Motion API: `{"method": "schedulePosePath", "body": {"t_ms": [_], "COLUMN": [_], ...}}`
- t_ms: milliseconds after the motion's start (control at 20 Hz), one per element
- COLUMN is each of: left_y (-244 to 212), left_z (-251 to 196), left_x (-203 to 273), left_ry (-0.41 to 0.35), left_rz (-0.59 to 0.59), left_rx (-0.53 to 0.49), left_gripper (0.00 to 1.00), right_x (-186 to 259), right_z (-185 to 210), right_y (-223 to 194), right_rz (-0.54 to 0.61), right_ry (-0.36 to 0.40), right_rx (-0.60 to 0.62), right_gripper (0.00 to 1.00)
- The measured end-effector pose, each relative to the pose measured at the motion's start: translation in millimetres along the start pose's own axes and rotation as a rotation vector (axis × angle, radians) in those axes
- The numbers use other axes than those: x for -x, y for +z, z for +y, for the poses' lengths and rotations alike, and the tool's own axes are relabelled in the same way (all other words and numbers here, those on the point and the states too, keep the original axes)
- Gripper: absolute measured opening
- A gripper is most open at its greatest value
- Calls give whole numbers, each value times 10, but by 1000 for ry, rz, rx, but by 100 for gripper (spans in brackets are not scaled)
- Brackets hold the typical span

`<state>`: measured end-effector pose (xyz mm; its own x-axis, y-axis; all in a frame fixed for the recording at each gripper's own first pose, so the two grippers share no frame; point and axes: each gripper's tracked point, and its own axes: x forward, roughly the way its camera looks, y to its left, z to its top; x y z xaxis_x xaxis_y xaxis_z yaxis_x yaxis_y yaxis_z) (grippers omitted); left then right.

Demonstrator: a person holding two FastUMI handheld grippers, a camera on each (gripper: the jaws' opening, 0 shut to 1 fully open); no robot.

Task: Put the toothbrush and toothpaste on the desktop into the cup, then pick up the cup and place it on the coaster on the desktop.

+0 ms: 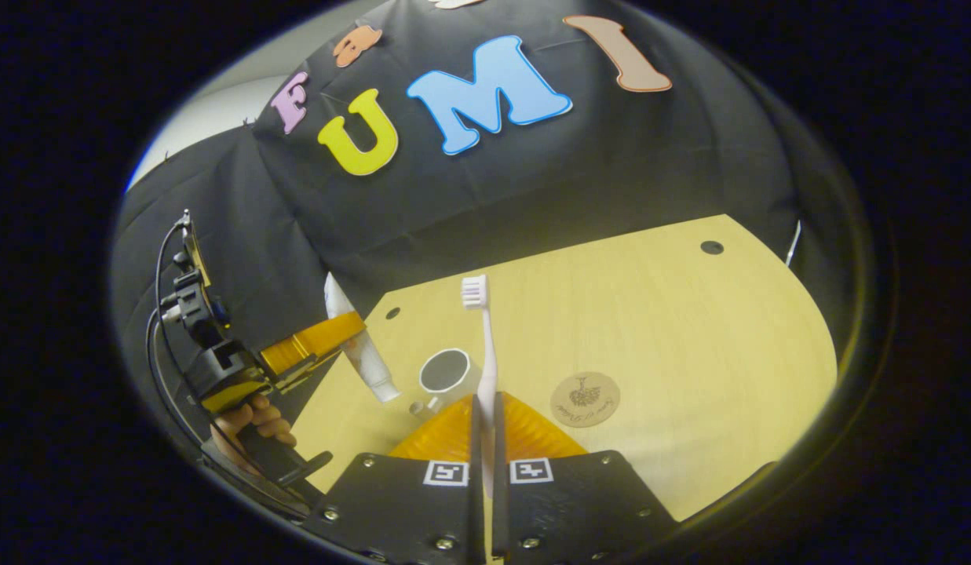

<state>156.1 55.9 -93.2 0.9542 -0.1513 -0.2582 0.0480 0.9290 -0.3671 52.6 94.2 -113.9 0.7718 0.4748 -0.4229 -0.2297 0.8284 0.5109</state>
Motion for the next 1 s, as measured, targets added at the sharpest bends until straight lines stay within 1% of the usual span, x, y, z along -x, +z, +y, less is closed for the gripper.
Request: {"method": "schedulePosePath", "body": {"t_ms": [200,400,550,600,650,700,750,800,900,950,1000], "left_y": [2,-59,-295,-370,-453,-519,-587,-657,-805,-847,-879], "left_z": [-65,-102,-50,-35,-24,-13,-10,1,26,16,7], "left_x": [-306,-607,-802,-830,-852,-860,-882,-894,-927,-920,-928], "left_ry": [-36,-62,-50,-46,-43,-38,-38,-35,-33,-35,-40], "left_rz": [-20,-28,21,37,51,61,75,93,131,146,155], "left_rx": [-6,-51,-90,-102,-118,-136,-158,-179,-215,-227,-235], "left_gripper": [23,23,23,23,23,22,23,26,28,30,31], "right_x": [10,36,35,-3,-12,-15,-22,-29,-20,-29,-41], "right_z": [-40,-65,-80,-32,-31,-27,-21,-29,-58,-49,-59], "right_y": [-22,-11,-21,68,68,66,67,60,-47,-55,-63], "right_rz": [1,-3,-1,-1,0,-1,1,2,5,8,10], "right_ry": [-23,-41,-49,-49,-49,-48,-46,-45,-40,-38,-37], "right_rx": [16,11,9,9,8,8,5,4,3,4,5], "right_gripper": [5,5,5,5,2,2,2,2,2,5,2]}}
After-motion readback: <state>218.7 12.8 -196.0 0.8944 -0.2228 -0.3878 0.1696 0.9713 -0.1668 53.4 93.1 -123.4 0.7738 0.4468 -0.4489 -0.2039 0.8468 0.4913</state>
